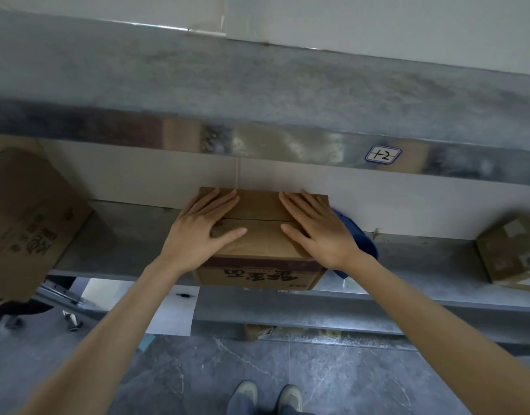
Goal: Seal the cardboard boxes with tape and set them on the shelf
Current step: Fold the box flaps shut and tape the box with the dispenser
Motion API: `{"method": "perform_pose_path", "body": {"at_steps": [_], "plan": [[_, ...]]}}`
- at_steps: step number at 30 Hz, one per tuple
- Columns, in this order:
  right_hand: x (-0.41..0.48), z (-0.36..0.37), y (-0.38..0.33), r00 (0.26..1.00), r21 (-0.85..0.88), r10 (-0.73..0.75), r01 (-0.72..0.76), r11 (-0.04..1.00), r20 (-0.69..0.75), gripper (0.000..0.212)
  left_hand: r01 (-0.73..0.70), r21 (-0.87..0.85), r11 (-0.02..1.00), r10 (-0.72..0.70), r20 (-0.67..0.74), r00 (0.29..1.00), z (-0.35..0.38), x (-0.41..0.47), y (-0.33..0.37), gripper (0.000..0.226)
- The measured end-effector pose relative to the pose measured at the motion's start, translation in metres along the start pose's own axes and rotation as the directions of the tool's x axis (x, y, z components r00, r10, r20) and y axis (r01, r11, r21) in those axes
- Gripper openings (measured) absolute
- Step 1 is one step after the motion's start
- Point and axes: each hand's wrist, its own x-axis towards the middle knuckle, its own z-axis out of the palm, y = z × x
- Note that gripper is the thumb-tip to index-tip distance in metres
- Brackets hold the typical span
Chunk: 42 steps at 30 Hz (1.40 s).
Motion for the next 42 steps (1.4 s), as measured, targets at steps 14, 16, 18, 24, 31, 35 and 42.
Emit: {"method": "perform_pose_path", "body": {"at_steps": [14, 16, 18, 24, 31, 35, 42], "plan": [[-0.005, 0.007, -0.002, 0.903, 0.816, 0.406, -0.127, 0.564, -0.140, 0.046, 0.242, -0.672, 0.700, -0.308, 0.021, 0.951, 0.001, -0.004, 0.001, 0.070], [-0.004, 0.008, -0.001, 0.905, 0.809, 0.404, -0.139, 0.571, -0.130, 0.047, 0.225, -0.628, 0.745, -0.286, 0.003, 0.958, 0.001, -0.003, -0.001, 0.069], [-0.003, 0.010, 0.003, 0.908, 0.690, 0.395, -0.199, 0.695, -0.136, 0.051, 0.163, -0.441, 0.882, -0.206, -0.051, 0.977, 0.004, -0.003, -0.004, 0.071], [-0.011, 0.003, 0.003, 0.951, -0.002, -0.168, 0.174, 0.985, -0.259, 0.055, -0.264, 0.102, 0.959, 0.274, -0.099, 0.957, 0.003, -0.003, -0.006, 0.067], [-0.001, -0.009, 0.003, 0.945, -0.142, -0.293, 0.314, 0.939, 0.148, 0.058, -0.297, 0.167, 0.940, 0.279, 0.123, 0.952, 0.000, -0.002, -0.008, 0.071], [-0.001, -0.006, 0.003, 0.964, -0.145, -0.231, 0.249, 0.958, 0.130, 0.058, -0.252, 0.166, 0.953, 0.233, 0.128, 0.964, 0.000, -0.002, -0.007, 0.070], [0.001, 0.006, 0.007, 0.996, 0.185, 0.015, 0.001, 0.983, -0.086, 0.058, -0.032, -0.009, 0.999, 0.032, -0.012, 0.999, 0.004, -0.001, -0.005, 0.094]]}}
